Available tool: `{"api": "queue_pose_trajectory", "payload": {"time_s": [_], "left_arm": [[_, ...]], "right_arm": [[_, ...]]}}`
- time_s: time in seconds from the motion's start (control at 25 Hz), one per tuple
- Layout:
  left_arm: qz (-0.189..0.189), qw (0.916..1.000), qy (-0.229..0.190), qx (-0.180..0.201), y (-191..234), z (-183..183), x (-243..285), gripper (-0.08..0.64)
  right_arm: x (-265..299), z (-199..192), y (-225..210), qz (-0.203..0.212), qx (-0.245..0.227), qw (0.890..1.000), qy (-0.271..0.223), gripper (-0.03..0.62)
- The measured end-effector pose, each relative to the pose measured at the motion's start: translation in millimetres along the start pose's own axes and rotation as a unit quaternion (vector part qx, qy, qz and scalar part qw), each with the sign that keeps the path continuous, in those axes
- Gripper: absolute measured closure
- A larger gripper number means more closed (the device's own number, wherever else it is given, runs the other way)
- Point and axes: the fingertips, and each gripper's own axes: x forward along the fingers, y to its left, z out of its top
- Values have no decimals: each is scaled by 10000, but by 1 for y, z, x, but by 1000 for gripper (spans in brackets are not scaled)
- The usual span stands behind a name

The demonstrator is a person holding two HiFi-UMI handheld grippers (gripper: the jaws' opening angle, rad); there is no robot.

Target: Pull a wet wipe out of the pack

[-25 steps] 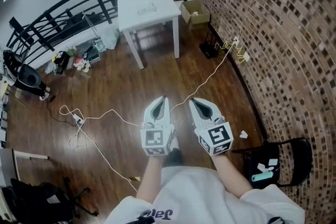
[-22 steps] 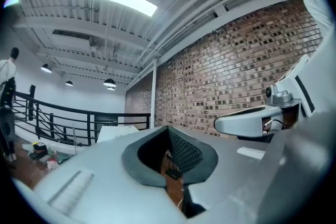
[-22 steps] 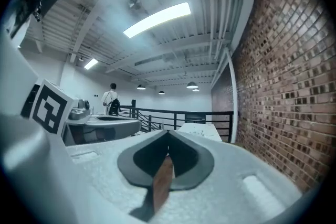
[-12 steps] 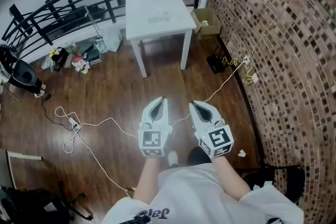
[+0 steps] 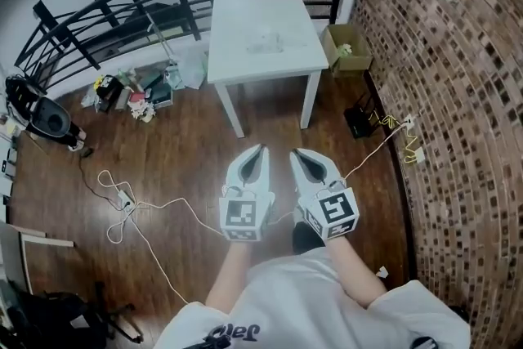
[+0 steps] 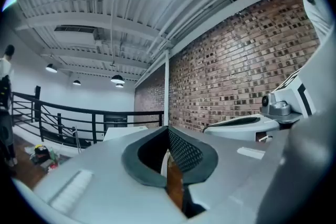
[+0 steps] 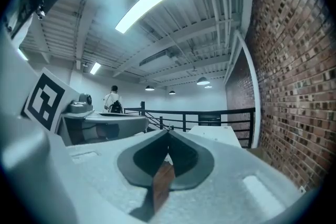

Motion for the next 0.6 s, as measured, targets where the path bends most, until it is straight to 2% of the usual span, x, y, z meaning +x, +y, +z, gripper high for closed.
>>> {"api": "queue_pose_trajectory", "payload": {"time_s": [0.28, 0.4, 0.6], "left_arm": [[139, 9994, -215, 213, 5, 38, 130, 548], [251, 9993, -112, 234, 11, 29, 163, 548], [392, 9990, 161, 103, 30, 8, 205, 548]], "right_arm": [[57, 57, -149, -391, 37, 9977, -549, 600], [78, 46, -183, -419, 195, 9979, -447, 600], [113, 7, -208, -247, 423, 9988, 69, 600]]}}
